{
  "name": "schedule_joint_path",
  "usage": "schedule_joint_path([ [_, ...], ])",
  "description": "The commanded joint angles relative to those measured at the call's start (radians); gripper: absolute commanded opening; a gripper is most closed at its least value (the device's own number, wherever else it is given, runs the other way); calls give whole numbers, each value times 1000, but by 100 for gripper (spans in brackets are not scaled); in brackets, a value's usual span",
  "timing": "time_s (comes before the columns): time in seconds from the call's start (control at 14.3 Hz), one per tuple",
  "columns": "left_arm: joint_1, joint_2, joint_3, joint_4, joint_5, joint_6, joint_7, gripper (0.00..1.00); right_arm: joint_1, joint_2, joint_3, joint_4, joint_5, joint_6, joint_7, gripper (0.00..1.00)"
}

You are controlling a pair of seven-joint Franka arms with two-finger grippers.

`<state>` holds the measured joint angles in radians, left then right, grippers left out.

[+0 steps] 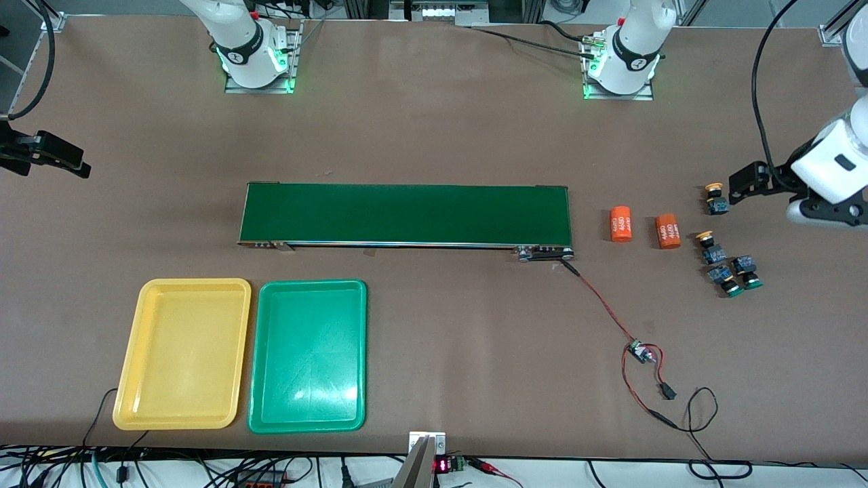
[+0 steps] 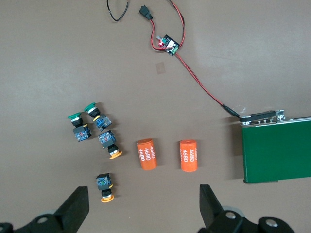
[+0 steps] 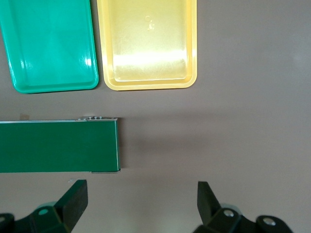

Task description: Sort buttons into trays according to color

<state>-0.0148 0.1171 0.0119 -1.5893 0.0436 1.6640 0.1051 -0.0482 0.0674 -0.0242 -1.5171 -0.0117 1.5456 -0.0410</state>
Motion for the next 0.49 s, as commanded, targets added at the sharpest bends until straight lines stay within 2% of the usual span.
schedule_joint_path([
  [0.0,4,64,-1,40,12,-91,18,100,-2,-28,3,-26,-1,7,7,100],
  [0.21,4,151,-1,25,12,-118,18,100,-4,-26,3,-26,-1,7,7,100],
  [0.28,9,173,0,-4,12,-106,16,100,-4,-26,3,-26,-1,8,7,100],
  [0.42,77,179,-3,-130,13,18,22,100,-4,-24,3,-26,-1,10,7,100],
])
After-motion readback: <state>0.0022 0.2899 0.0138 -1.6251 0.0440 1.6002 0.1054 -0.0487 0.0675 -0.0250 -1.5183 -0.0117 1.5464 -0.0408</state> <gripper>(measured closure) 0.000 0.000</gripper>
